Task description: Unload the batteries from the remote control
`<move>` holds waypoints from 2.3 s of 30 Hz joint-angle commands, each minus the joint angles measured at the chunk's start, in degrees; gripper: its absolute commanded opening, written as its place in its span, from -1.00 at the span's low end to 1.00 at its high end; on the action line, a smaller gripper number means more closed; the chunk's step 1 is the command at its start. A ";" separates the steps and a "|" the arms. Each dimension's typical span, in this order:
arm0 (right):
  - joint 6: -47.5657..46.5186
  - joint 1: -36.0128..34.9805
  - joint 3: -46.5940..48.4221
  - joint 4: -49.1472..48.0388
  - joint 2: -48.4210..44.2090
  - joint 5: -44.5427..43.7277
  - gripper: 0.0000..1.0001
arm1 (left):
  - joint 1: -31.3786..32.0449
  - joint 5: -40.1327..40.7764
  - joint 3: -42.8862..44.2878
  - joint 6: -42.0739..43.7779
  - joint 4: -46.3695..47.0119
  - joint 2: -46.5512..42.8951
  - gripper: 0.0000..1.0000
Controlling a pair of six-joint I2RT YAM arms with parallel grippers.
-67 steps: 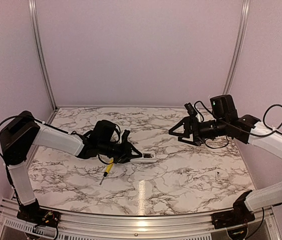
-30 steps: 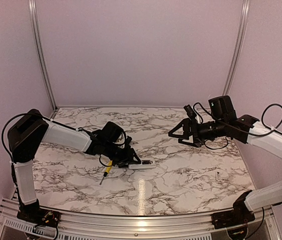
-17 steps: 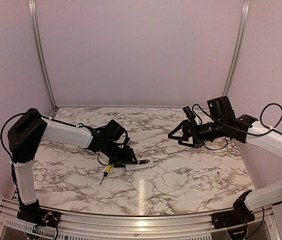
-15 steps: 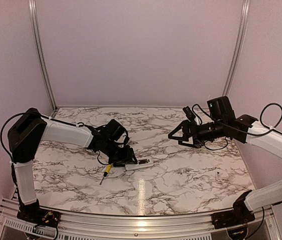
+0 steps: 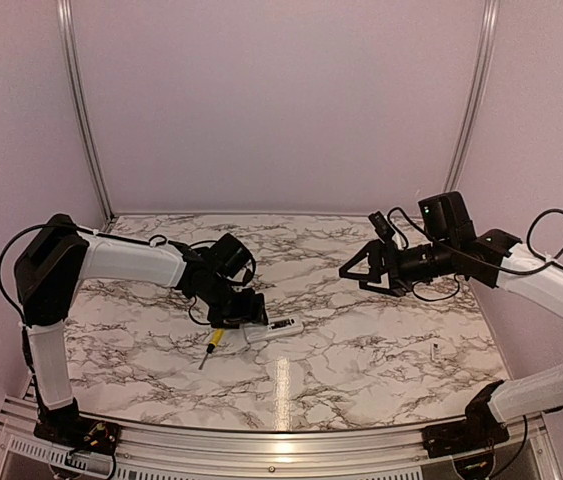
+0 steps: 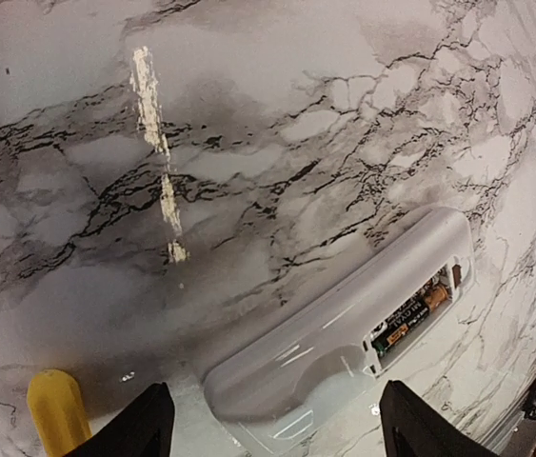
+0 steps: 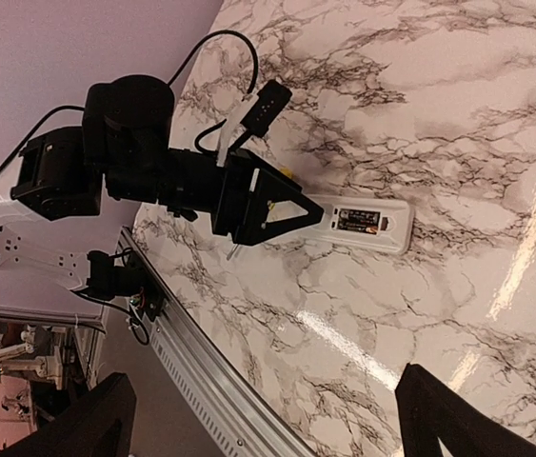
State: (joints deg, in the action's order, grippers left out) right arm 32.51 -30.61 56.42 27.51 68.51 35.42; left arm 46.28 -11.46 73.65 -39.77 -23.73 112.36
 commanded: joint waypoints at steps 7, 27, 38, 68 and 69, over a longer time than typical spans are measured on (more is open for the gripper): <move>-0.55 0.29 0.47 0.22 -1.05 -0.53 0.88 | -0.01 4.96 0.83 1.67 -5.53 -6.14 0.72; -1.84 0.29 1.91 -0.42 3.18 0.62 0.89 | 2.60 14.79 -11.46 3.35 -13.10 -20.41 0.61; -3.23 0.29 2.80 0.01 6.29 0.63 0.88 | 5.07 16.00 -16.15 6.55 -13.05 -19.43 0.36; -4.44 0.28 4.04 1.50 9.23 -0.13 0.88 | 6.33 17.79 -11.33 11.72 -13.01 -7.11 -0.55; -4.39 0.29 4.04 1.42 9.26 -0.17 0.87 | 6.28 17.91 -11.33 11.87 -13.07 -6.80 -0.62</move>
State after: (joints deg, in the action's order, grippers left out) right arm 28.95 -30.61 58.04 28.05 77.08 35.64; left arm 52.29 6.09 61.58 -29.02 -36.47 103.04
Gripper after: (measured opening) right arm 0.938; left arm 0.242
